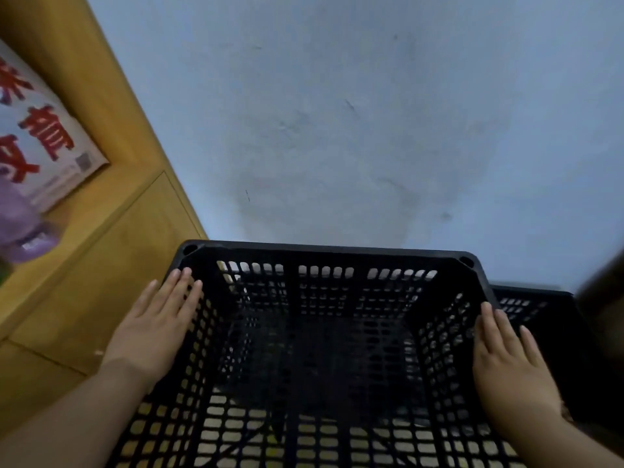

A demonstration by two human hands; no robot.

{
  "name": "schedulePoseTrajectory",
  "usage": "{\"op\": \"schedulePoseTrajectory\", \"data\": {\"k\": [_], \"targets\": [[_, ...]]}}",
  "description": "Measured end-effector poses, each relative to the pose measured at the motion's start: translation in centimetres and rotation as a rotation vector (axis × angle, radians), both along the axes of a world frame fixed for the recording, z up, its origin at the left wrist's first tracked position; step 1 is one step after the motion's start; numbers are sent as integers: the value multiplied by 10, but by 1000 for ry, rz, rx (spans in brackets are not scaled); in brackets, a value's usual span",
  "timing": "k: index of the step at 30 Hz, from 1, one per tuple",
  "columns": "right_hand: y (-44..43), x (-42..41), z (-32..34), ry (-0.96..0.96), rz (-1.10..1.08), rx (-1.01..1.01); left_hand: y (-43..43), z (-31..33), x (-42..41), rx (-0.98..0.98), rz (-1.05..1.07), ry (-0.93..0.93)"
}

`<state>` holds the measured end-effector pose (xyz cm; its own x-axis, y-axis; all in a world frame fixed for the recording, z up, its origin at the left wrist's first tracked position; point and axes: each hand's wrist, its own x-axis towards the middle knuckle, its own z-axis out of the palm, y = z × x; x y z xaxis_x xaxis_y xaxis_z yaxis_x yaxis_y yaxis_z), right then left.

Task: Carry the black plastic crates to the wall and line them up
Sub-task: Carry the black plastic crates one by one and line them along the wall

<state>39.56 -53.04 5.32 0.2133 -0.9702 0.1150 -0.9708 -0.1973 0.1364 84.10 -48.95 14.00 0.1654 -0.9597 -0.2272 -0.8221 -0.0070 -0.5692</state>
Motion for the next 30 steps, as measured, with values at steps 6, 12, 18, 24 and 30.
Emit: {"op": "schedulePoseTrajectory", "data": {"k": [6,12,18,24,30], "targets": [[-93,50,-14,-51,-24,-133,-115,-29,61,-11,-58,76],[-148,87,-30,11,-95,-132,-198,-59,115,-141,-276,186],[-178,106,-43,69,-93,-184,-243,-80,148,-157,-371,317],[-192,110,-52,98,-101,-246,-249,-94,151,-123,-355,385],[-186,116,-56,63,-168,-162,-250,-107,154,-102,-305,401]]}}
